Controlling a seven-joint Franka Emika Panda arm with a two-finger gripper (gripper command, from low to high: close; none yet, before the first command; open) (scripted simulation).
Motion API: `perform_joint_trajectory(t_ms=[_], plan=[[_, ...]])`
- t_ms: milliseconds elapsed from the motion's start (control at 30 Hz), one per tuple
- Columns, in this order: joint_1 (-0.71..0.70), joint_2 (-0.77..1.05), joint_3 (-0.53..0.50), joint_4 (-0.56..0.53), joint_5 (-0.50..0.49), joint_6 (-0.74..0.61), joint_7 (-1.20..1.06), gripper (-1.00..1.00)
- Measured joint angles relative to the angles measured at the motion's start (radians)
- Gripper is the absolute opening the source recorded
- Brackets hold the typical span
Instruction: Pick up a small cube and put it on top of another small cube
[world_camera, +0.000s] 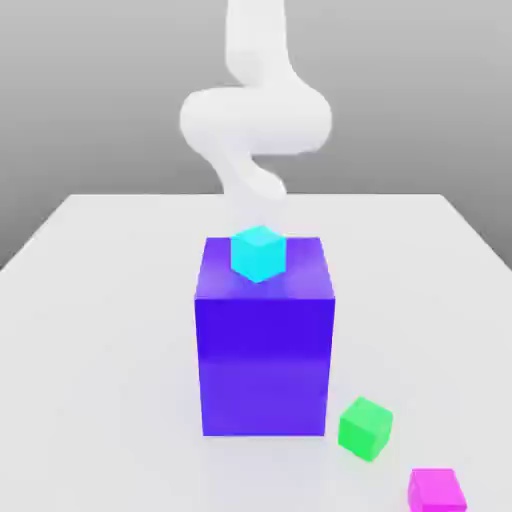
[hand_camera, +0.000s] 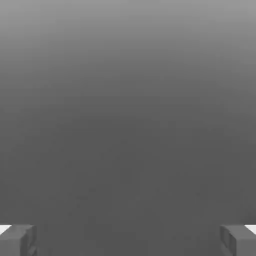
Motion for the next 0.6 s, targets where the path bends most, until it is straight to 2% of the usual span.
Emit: perform_joint_trajectory(t_ms=[267, 600], plan=[[0.099, 0.297, -0.001, 0.007, -0.048, 0.085, -0.266, 0.00], [0.197, 0.659, 0.019, 0.014, -0.057, 0.192, -0.627, 0.00]])
